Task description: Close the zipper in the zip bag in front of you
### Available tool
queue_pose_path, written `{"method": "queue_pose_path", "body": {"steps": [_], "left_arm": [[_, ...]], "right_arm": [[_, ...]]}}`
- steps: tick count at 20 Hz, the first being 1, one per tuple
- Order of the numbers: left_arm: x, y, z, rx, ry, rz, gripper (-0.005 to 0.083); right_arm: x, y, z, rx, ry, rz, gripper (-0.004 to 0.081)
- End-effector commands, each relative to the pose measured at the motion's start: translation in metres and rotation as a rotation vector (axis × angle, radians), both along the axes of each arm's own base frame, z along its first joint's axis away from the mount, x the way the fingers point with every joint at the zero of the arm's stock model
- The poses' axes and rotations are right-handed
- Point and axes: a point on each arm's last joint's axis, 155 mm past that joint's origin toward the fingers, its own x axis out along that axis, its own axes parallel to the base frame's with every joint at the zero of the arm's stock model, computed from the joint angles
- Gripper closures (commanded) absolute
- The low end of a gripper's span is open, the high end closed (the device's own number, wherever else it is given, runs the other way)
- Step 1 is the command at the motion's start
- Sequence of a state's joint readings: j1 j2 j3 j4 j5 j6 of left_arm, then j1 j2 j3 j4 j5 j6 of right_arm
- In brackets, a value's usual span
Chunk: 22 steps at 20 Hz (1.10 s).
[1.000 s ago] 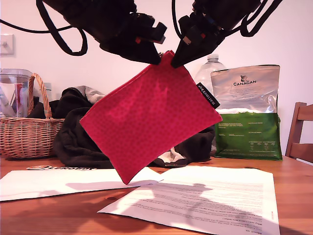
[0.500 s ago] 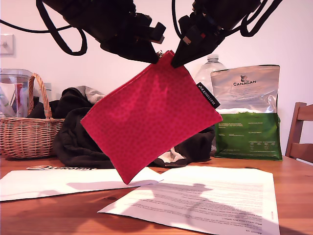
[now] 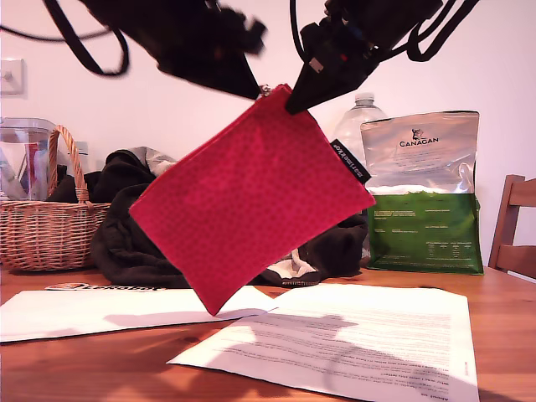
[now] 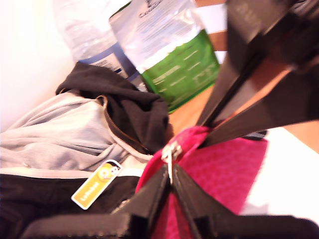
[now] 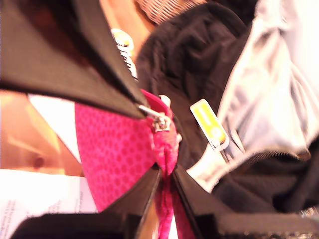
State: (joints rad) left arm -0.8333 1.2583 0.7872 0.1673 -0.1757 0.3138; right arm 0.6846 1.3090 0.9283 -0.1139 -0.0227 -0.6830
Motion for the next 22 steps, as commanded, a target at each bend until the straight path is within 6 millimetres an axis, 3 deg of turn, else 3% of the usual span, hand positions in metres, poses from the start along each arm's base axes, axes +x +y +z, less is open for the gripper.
{"method": "queue_pose_path", "body": {"steps": [1,7,17,22], "left_arm": [[-0.005,0.005,0.0,-0.008,0.013,-0.015,0.0794],[-0.025,0.002,-0.017,-0.059,0.185,-0.104,0.0795],[-0.022,0.02,-0.028,-0.257,0.465,-0.097,0.0795],[-0.02,0.029,-0.029,-0.291,0.517,-0.11,0.0795]], "right_arm": [[0.006,-0.004,0.02,0.028,-0.05,-0.013,0.0781],[0.002,0.002,0.021,-0.084,-0.15,0.103,0.0781],[-0.007,0.014,0.029,-0.156,-0.273,0.25,0.0781],[-0.01,0.016,0.029,-0.189,-0.312,0.296,0.0781]]}}
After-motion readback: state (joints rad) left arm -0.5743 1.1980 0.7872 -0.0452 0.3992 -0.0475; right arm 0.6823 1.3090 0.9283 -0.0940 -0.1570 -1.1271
